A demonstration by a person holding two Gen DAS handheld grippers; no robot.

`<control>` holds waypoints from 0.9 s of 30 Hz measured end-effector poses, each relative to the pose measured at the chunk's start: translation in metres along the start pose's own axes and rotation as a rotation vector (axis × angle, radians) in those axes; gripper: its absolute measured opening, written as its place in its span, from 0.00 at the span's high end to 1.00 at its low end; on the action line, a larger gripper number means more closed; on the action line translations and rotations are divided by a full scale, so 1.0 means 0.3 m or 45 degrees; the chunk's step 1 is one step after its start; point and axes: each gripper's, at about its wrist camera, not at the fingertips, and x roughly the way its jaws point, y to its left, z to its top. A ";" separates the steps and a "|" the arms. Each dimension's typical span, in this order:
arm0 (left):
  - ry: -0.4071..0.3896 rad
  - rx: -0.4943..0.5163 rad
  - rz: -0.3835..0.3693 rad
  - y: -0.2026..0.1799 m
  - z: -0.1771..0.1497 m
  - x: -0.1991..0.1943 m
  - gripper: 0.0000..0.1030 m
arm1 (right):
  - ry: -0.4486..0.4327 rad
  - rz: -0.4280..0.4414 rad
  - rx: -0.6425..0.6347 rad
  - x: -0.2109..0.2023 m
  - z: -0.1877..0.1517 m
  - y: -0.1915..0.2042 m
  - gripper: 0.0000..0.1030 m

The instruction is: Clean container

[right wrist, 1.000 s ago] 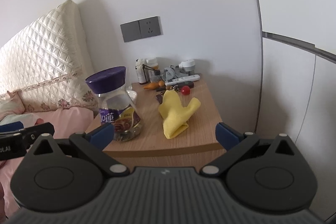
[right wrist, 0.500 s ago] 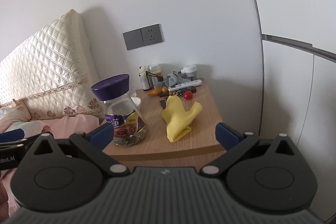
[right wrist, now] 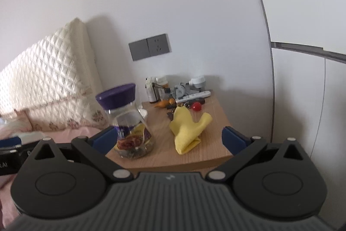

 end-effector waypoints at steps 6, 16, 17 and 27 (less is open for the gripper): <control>0.000 -0.020 0.007 0.005 -0.030 0.047 0.00 | 0.053 0.007 0.022 0.073 -0.040 -0.008 0.00; -0.063 -0.035 0.057 0.011 -0.002 0.078 0.00 | 0.035 0.038 0.012 0.139 -0.029 -0.024 0.00; -0.069 -0.031 0.062 0.006 0.002 0.086 0.00 | 0.033 0.039 0.007 0.144 -0.027 -0.029 0.00; -0.044 -0.021 0.026 -0.041 0.038 0.250 0.00 | 0.065 0.027 0.056 0.209 -0.019 -0.130 0.00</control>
